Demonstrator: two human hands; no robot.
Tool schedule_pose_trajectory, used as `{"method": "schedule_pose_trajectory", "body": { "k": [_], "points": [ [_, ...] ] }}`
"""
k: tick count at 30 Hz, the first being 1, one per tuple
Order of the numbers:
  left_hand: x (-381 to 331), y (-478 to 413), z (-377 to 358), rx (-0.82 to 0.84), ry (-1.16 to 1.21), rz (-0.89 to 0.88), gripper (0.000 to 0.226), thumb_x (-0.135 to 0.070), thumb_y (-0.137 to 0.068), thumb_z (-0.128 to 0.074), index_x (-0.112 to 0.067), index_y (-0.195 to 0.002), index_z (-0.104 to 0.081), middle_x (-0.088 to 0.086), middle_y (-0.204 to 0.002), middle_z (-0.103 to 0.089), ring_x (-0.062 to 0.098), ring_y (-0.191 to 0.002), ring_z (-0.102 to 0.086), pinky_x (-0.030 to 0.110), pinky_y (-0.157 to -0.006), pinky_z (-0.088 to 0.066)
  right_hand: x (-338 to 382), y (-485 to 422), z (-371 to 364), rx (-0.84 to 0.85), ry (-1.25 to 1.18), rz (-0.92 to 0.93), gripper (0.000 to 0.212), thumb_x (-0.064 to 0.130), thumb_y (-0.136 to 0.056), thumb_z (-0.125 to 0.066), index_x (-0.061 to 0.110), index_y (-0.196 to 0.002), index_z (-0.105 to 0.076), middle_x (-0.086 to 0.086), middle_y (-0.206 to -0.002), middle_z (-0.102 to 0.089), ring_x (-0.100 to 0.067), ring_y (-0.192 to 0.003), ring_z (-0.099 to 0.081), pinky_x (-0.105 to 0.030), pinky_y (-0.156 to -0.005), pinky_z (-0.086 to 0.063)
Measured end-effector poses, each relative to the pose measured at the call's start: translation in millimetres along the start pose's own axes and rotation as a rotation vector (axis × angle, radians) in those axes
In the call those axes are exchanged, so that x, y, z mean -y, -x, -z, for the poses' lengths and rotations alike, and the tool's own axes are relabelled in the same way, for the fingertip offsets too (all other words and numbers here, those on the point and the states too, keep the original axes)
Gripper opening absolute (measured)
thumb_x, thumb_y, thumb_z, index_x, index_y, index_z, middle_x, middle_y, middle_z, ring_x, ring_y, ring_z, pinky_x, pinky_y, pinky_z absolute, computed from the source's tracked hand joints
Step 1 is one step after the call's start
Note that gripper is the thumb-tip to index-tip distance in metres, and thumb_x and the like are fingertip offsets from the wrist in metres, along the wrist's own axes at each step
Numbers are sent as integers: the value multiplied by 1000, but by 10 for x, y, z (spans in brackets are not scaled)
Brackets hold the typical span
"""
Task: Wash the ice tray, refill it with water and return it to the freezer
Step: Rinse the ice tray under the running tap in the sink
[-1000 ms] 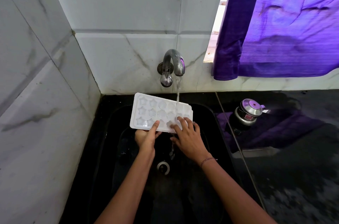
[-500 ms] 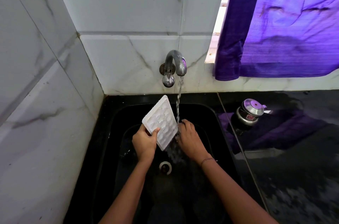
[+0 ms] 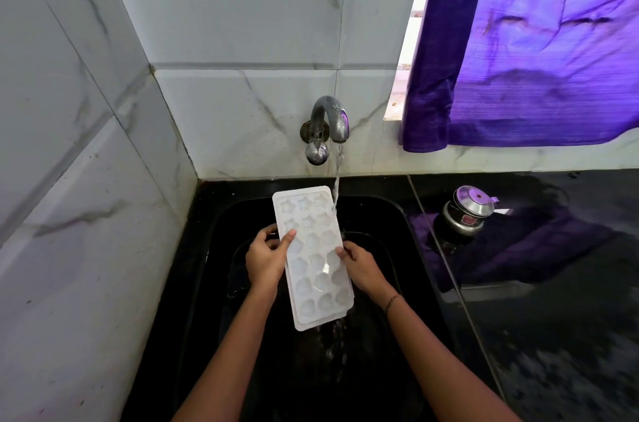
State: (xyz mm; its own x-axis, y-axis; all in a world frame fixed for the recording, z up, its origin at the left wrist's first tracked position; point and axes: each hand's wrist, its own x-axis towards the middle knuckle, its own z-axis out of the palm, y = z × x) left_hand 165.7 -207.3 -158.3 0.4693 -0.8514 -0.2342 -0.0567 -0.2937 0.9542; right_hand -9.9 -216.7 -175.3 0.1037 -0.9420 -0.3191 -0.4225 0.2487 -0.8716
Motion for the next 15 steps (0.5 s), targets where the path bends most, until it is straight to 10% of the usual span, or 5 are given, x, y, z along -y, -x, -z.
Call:
{"method": "schedule_pose_trajectory", "body": {
  "k": [9,15],
  "points": [
    [283,102,54,379,167,246,34,-16,-83,-68,0,-112,-63,13,-99,-71,24,-85,-69,27,-64,-57,48,-71,18,-104,-119,-74,30,28,-99,-46,9,-117,-60,-5,-113,-64,-17,-97,-61,-33,-87,-51],
    [280,84,27,337,200,238,25,-9,-84,-66,1,-107,-63,11,-90,-70,23,-77,-68,25,-60,-57,169,-106,-1,-141,149,18,40,26,-96,-51,14,-132,-42,-8,-120,-60,-24,-106,-59,-36,-88,-49]
  ]
}}
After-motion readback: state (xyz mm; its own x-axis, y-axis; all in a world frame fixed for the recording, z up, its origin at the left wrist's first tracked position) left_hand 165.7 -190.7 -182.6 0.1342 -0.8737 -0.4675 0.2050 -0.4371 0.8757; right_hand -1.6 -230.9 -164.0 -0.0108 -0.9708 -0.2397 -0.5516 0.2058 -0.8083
